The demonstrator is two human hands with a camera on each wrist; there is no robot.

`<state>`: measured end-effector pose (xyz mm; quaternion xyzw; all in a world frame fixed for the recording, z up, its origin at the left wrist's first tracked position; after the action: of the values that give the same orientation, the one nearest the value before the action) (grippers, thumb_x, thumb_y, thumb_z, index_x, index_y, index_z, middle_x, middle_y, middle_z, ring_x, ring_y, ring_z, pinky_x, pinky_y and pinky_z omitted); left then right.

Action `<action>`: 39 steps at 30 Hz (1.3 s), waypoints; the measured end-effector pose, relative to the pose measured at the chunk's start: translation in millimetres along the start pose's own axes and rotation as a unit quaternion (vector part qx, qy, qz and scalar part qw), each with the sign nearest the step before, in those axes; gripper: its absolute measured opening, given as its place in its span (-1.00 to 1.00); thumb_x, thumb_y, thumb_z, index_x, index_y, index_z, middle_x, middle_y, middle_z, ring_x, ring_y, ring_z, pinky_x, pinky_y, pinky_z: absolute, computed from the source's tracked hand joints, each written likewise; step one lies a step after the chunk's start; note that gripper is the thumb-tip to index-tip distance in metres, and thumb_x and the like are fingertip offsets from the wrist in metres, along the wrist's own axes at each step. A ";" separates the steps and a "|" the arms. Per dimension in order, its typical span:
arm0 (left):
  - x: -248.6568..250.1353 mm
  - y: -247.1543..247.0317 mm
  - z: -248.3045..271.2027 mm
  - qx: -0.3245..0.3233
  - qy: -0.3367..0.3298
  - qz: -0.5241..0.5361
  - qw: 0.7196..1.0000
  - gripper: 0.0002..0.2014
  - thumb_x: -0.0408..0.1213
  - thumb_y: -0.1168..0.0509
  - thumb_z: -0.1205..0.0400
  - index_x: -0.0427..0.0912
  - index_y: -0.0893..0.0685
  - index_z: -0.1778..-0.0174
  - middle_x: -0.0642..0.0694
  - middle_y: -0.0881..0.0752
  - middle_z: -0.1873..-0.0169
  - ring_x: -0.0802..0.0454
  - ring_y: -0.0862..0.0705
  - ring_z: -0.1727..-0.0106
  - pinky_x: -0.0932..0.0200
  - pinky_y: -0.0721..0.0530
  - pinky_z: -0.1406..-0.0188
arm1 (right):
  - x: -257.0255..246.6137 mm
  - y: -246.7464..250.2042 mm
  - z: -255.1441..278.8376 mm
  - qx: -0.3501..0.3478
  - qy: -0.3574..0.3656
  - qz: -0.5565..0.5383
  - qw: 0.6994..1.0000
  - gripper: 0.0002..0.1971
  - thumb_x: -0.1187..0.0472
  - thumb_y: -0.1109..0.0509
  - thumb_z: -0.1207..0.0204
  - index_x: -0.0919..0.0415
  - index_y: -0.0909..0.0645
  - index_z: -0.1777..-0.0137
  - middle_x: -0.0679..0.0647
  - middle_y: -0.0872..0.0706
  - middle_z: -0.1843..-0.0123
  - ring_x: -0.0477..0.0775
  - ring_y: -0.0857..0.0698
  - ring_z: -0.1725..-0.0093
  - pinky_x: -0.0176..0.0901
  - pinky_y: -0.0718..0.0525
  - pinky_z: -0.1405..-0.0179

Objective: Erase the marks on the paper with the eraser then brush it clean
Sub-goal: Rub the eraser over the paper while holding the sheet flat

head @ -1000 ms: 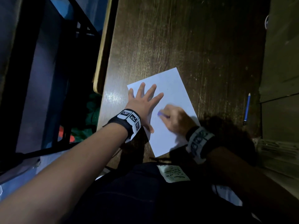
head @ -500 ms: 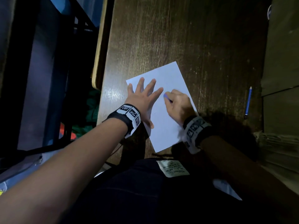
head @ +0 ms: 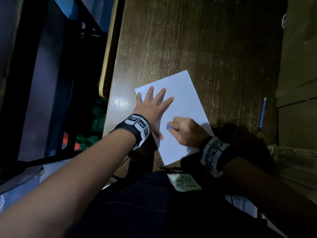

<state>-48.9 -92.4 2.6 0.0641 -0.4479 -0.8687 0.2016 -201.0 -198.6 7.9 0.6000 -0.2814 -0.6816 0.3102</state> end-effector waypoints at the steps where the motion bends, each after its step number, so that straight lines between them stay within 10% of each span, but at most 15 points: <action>1: 0.0 0.3 0.0 -0.002 -0.001 0.001 1.000 0.53 0.56 -0.54 -0.05 0.19 0.29 -0.76 -0.07 0.34 -0.76 -0.42 0.28 -0.75 -0.65 -0.05 -0.57 | 9.4 5.2 -11.8 0.029 -0.033 0.023 0.999 -0.81 0.29 -0.35 -0.62 0.32 -0.63 0.23 0.15 -0.57 0.32 0.18 -0.59 0.30 -0.05 -0.55 0.23; 5: 1.0 0.2 1.4 0.001 -0.003 0.004 1.000 0.54 0.56 -0.55 -0.02 0.18 0.26 -0.76 -0.06 0.30 -0.77 -0.41 0.25 -0.75 -0.65 -0.06 -0.56 | 31.2 10.1 -34.1 0.179 -0.144 0.039 0.972 -0.80 0.25 -0.33 -0.65 0.31 -0.65 0.19 0.08 -0.56 0.32 0.11 -0.57 0.32 -0.01 -0.60 0.26; 10: -0.3 -1.8 -1.1 0.001 0.011 0.005 1.000 0.61 0.57 -0.55 0.02 0.10 0.30 -0.76 -0.03 0.30 -0.77 -0.36 0.25 -0.76 -0.64 -0.07 -0.57 | -4.1 -9.6 2.1 0.000 0.010 -0.002 1.000 -0.87 0.30 -0.37 -0.62 0.30 -0.65 0.16 0.09 -0.55 0.29 0.04 -0.53 0.27 -0.20 -0.52 0.16; 15: -1.3 -2.2 -0.9 -0.011 0.016 0.002 1.000 0.69 0.62 -0.50 0.03 -0.10 0.38 -0.76 0.02 0.35 -0.77 -0.28 0.29 -0.77 -0.56 -0.07 -0.62 | 28.5 6.2 -32.5 0.185 -0.146 0.052 0.970 -0.84 0.27 -0.34 -0.62 0.31 -0.67 0.15 0.13 -0.59 0.28 0.14 -0.60 0.28 -0.02 -0.61 0.21; 20: -2.3 -2.0 -0.8 -0.013 0.020 -0.001 1.000 0.68 0.63 -0.49 -0.01 -0.12 0.41 -0.75 0.03 0.39 -0.76 -0.25 0.33 -0.77 -0.54 -0.05 -0.64 | -7.8 -16.0 -6.3 -0.019 0.005 0.016 1.000 -0.89 0.29 -0.38 -0.61 0.26 -0.64 0.15 0.10 -0.58 0.26 0.14 -0.60 0.26 -0.08 -0.58 0.20; 26: -2.3 -3.2 -1.3 -0.008 0.012 0.006 1.000 0.69 0.63 -0.49 0.03 -0.12 0.36 -0.77 0.03 0.34 -0.77 -0.25 0.29 -0.78 -0.53 -0.08 -0.63 | 31.0 9.5 -49.1 0.185 -0.172 0.052 0.966 -0.78 0.22 -0.30 -0.63 0.28 -0.60 0.23 0.12 -0.54 0.32 0.16 -0.55 0.34 0.03 -0.61 0.30; 31: -3.3 -4.1 -4.2 -0.012 0.019 0.004 1.000 0.71 0.64 -0.49 0.04 -0.14 0.39 -0.75 0.01 0.36 -0.77 -0.25 0.31 -0.77 -0.54 -0.06 -0.63 | -3.9 -9.1 -27.3 -0.010 -0.024 0.022 0.999 -0.84 0.27 -0.36 -0.61 0.28 -0.65 0.19 0.12 -0.59 0.31 0.16 -0.59 0.32 -0.02 -0.57 0.27; 35: -5.6 -4.1 -1.8 -0.005 0.010 0.012 1.000 0.69 0.63 -0.50 0.03 -0.11 0.36 -0.77 0.04 0.33 -0.77 -0.24 0.28 -0.78 -0.52 -0.06 -0.62 | 41.4 25.2 -61.3 0.185 -0.191 0.053 0.963 -0.72 0.21 -0.32 -0.60 0.30 -0.56 0.34 0.15 -0.55 0.36 0.16 -0.54 0.38 -0.07 -0.51 0.35; 39: -4.4 -6.2 -2.2 -0.009 0.011 0.017 1.000 0.69 0.62 -0.51 0.03 -0.12 0.37 -0.77 0.02 0.34 -0.77 -0.24 0.31 -0.77 -0.54 -0.04 -0.61 | 6.4 -13.1 -42.6 0.093 -0.141 0.001 0.986 -0.77 0.20 -0.32 -0.61 0.29 -0.62 0.25 0.15 -0.58 0.31 0.12 -0.55 0.33 -0.02 -0.57 0.28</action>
<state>-46.0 -89.0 -4.0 0.0644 -0.4385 -0.8684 0.2222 -160.4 -195.5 -11.3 0.5235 -0.3848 -0.7303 0.2111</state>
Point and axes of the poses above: each hand's wrist, its own z-axis away from the middle knuckle, its own y-axis out of the back of the hand, x = y × z, the point moved 1 cm from there along -z, towards the middle knuckle
